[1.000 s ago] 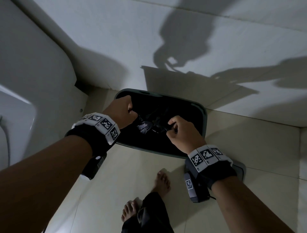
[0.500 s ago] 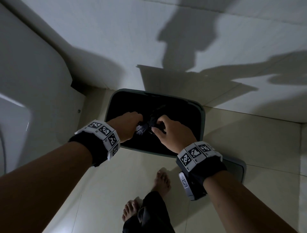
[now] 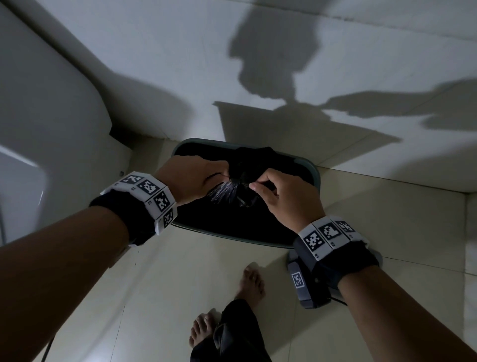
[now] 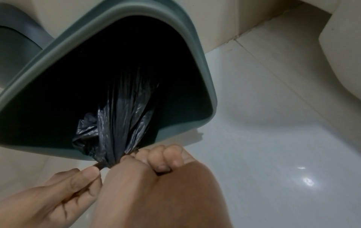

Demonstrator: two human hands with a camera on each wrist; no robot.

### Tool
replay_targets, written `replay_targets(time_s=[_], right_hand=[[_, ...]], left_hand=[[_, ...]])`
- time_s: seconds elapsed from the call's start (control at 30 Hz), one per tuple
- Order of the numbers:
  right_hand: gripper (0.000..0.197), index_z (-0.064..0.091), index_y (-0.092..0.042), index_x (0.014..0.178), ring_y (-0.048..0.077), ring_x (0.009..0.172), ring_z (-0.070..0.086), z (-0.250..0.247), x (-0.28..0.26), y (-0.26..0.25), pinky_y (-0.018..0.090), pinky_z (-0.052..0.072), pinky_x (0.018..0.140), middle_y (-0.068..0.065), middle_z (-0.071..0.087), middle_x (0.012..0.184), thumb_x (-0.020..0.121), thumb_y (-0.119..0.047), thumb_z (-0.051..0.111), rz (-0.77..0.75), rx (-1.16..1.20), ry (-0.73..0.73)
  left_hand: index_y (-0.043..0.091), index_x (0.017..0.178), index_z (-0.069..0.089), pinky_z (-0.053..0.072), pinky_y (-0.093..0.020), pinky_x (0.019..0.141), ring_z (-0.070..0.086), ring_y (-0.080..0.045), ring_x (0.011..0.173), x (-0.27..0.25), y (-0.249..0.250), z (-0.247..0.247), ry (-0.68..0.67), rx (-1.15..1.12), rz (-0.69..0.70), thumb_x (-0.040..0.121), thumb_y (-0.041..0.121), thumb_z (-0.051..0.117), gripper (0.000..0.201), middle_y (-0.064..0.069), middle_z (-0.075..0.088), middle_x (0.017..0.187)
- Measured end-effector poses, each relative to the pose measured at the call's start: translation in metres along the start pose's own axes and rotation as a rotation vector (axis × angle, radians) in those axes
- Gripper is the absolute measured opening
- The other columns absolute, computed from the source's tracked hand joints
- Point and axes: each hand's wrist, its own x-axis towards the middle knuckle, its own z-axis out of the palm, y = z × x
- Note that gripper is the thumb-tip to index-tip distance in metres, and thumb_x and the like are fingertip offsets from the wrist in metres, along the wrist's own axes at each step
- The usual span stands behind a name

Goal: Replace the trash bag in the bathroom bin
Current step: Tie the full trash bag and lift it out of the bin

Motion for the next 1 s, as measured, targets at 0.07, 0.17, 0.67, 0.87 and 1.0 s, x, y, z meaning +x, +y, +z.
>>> replay_targets(time_s=[0.07, 0.17, 0.67, 0.87, 1.0], right_hand=[[0.026, 0.06, -0.026, 0.09, 0.006, 0.043, 0.045, 0.0, -0.003, 0.004, 0.025, 0.027, 0.04, -0.007, 0.045, 0.047, 0.091, -0.05, 0.051, 0.045, 0.005, -0.016], [0.027, 0.059, -0.027, 0.092, 0.008, 0.049, 0.047, 0.001, -0.006, 0.013, 0.025, 0.031, 0.045, -0.01, 0.045, 0.053, 0.092, -0.052, 0.047, 0.153, -0.019, -0.085], [0.027, 0.058, -0.03, 0.097, 0.022, 0.077, 0.06, -0.012, -0.034, 0.038, 0.028, 0.042, 0.063, -0.001, 0.065, 0.09, 0.094, -0.052, 0.042, 0.413, -0.208, -0.2], [0.031, 0.057, -0.027, 0.1, 0.024, 0.068, 0.055, -0.013, -0.037, 0.03, 0.028, 0.037, 0.057, -0.001, 0.059, 0.076, 0.095, -0.052, 0.039, 0.371, -0.261, -0.14], [0.03, 0.059, -0.027, 0.096, 0.022, 0.067, 0.06, -0.012, -0.042, 0.021, 0.027, 0.038, 0.054, -0.005, 0.055, 0.066, 0.094, -0.053, 0.043, 0.305, -0.203, -0.067]], left_hand=[[0.033, 0.097, 0.052, 0.051, -0.035, 0.063, 0.062, -0.022, 0.068, 0.0, -0.001, 0.001, 0.009, 0.002, -0.031, 0.092, 0.052, 0.025, 0.034, 0.004, 0.065, 0.074], [0.03, 0.093, 0.054, 0.049, -0.034, 0.064, 0.058, -0.02, 0.07, 0.001, -0.003, 0.005, 0.02, -0.012, -0.111, 0.096, 0.041, 0.038, 0.02, 0.006, 0.061, 0.076], [0.02, 0.096, 0.06, 0.04, -0.031, 0.071, 0.061, -0.031, 0.09, -0.023, -0.035, 0.005, 0.079, -0.035, -0.426, 0.096, 0.035, 0.044, 0.022, -0.006, 0.064, 0.09], [0.022, 0.099, 0.061, 0.038, -0.032, 0.071, 0.061, -0.03, 0.095, -0.022, -0.03, 0.003, 0.139, -0.03, -0.444, 0.096, 0.035, 0.044, 0.022, -0.006, 0.066, 0.099], [0.021, 0.102, 0.063, 0.04, -0.03, 0.07, 0.062, -0.03, 0.093, -0.024, -0.024, 0.008, 0.127, -0.012, -0.44, 0.095, 0.034, 0.045, 0.023, -0.007, 0.067, 0.099]])
